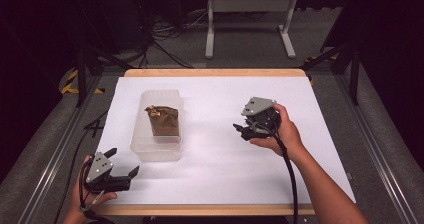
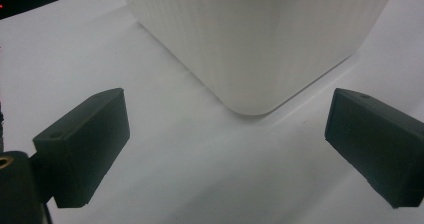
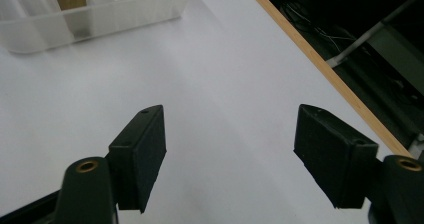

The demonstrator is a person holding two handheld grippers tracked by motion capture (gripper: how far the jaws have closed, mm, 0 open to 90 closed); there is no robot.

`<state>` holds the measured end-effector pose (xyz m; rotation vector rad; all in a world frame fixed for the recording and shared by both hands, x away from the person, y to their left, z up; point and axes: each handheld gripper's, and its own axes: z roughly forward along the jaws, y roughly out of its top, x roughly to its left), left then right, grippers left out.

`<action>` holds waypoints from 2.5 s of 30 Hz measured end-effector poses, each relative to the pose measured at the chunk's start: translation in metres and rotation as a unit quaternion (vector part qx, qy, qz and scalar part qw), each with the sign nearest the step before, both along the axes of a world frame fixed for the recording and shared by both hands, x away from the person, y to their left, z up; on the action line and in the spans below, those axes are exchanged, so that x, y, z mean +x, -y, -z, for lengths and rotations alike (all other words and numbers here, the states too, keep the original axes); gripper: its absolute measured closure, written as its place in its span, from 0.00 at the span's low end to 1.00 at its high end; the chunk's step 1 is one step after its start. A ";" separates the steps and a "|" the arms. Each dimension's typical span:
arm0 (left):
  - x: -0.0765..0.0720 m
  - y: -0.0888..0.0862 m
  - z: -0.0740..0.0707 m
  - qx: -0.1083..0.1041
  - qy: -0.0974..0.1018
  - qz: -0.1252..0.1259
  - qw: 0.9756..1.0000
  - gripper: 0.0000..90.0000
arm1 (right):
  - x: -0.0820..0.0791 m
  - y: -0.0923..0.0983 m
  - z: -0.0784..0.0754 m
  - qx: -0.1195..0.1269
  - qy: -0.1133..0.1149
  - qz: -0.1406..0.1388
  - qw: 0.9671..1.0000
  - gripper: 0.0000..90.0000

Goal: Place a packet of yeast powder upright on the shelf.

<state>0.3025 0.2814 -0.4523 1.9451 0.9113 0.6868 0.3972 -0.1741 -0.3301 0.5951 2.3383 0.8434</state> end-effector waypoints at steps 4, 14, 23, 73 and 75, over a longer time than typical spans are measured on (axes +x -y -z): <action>0.000 0.001 0.000 0.007 -0.001 0.001 1.000 0.06 | -0.003 0.008 0.006 -0.011 -0.003 0.005 1.000 0.29; 0.000 0.003 0.000 0.011 0.000 0.000 1.000 0.06 | -0.015 0.025 0.019 -0.006 0.009 0.022 1.000 0.27; 0.001 0.003 0.000 0.012 0.000 -0.002 1.000 0.05 | -0.027 0.046 0.035 -0.017 0.005 0.037 0.999 0.26; 0.000 0.004 0.000 0.021 -0.005 -0.001 1.000 0.06 | -0.102 0.181 0.081 0.121 0.044 0.123 0.984 0.18; 0.000 0.004 0.000 0.021 -0.006 -0.001 1.000 0.06 | -0.105 0.185 0.083 0.128 0.047 0.120 0.983 0.18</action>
